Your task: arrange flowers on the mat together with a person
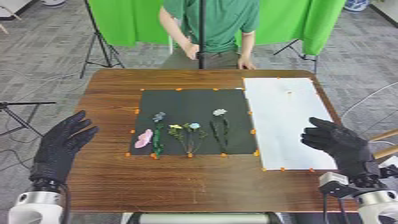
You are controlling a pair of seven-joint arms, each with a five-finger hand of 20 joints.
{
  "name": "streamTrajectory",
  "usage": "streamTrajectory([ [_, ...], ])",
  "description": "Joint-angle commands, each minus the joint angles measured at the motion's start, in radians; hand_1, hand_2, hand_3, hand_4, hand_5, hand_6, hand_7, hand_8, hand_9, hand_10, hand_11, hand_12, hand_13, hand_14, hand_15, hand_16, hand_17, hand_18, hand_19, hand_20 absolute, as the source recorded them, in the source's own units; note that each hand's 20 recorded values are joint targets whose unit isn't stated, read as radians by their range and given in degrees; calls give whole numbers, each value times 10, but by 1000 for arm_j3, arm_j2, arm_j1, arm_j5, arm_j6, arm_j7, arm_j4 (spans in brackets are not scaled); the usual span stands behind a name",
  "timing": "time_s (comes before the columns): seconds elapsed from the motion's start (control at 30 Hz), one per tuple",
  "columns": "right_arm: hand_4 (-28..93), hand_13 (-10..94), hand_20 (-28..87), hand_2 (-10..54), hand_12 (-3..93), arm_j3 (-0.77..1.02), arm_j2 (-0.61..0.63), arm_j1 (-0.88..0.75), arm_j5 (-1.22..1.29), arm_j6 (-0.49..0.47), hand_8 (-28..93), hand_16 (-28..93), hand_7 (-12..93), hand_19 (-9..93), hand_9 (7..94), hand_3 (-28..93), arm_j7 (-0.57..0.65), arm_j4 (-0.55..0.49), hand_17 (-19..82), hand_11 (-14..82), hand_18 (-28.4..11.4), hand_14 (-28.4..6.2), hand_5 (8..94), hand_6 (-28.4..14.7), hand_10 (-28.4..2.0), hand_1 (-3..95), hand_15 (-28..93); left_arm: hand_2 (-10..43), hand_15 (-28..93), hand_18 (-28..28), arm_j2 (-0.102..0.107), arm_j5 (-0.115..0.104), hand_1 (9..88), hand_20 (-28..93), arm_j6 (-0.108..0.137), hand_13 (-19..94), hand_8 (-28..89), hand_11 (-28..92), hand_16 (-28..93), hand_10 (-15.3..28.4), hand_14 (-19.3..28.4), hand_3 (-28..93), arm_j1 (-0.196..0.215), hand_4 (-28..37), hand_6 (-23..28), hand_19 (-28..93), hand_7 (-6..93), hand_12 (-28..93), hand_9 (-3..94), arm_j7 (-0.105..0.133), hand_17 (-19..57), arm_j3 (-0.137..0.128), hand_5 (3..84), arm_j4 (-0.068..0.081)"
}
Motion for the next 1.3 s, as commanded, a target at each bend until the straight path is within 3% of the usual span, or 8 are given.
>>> streamTrajectory([
  [0.03, -208, 421, 276, 99, 243, -26, -1, 23, -5, 1, -103, 245, 188, 497, 511, 900, 22, 9, 141, 182, -212, -134, 501, -39, -155, 149, 326, 46, 353, 231, -14, -8, 283, 43, 12, 332, -84, 289, -20, 143, 180, 692, 9, -255, 45, 511, 173, 138, 356, -6, -27, 13, 418, 2],
  [0.27, -208, 422, 274, 99, 240, -31, 7, 23, 14, 30, -105, 240, 191, 497, 513, 900, 8, 6, 141, 184, -212, -134, 504, -39, -155, 151, 330, 46, 354, 232, -3, 0, 283, 43, -1, 332, -84, 288, -20, 144, 180, 693, -14, -256, 46, 512, 172, 138, 356, -12, -28, 15, 419, 9],
  [0.43, -209, 423, 274, 97, 241, -45, -1, 32, -10, 6, -105, 238, 191, 499, 515, 900, 22, 7, 140, 187, -212, -133, 507, -39, -155, 153, 333, 47, 352, 232, -15, -12, 283, 43, 10, 332, -83, 288, -20, 143, 180, 692, 22, -255, 46, 511, 172, 138, 356, -7, -28, 7, 419, -1],
  [0.57, -209, 424, 273, 97, 241, -48, 11, 24, 16, 49, -105, 236, 191, 500, 515, 900, 8, 1, 140, 187, -212, -133, 507, -40, -155, 153, 334, 47, 352, 231, 1, -4, 284, 42, -3, 331, -82, 287, -20, 143, 180, 692, -13, -255, 47, 511, 168, 138, 357, -14, -28, 17, 420, 11],
  [0.73, -209, 424, 274, 97, 240, -64, 10, 43, 1, 26, -105, 235, 193, 502, 516, 899, 20, 6, 141, 188, -212, -133, 508, -39, -156, 153, 336, 47, 353, 231, -9, -13, 283, 42, 10, 331, -82, 288, -20, 143, 180, 693, 29, -254, 46, 511, 169, 138, 357, -11, -28, 0, 419, -2],
  [0.87, -209, 424, 273, 98, 240, -58, 25, 32, 12, 59, -106, 234, 192, 501, 516, 899, 11, -1, 140, 189, -212, -133, 509, -39, -156, 153, 336, 46, 353, 231, -2, -1, 283, 42, -11, 331, -81, 286, -20, 145, 181, 694, -11, -255, 46, 511, 169, 137, 357, -21, -28, 16, 419, 13],
  [1.07, -210, 425, 272, 97, 240, -77, 22, 51, -4, 32, -106, 234, 194, 502, 517, 899, 23, 6, 141, 189, -212, -132, 510, -39, -156, 154, 337, 47, 353, 231, -7, -8, 284, 42, 0, 331, -82, 287, -20, 144, 180, 692, 20, -256, 47, 511, 170, 138, 357, -22, -28, -1, 420, 4],
  [1.3, -209, 425, 272, 98, 240, -83, 33, 57, 0, 55, -106, 233, 194, 502, 516, 899, 21, 9, 140, 189, -212, -133, 510, -39, -156, 153, 336, 47, 352, 232, 8, 3, 283, 43, -9, 331, -82, 287, -20, 144, 180, 692, 0, -255, 46, 512, 169, 138, 357, -26, -28, 1, 419, 8],
])
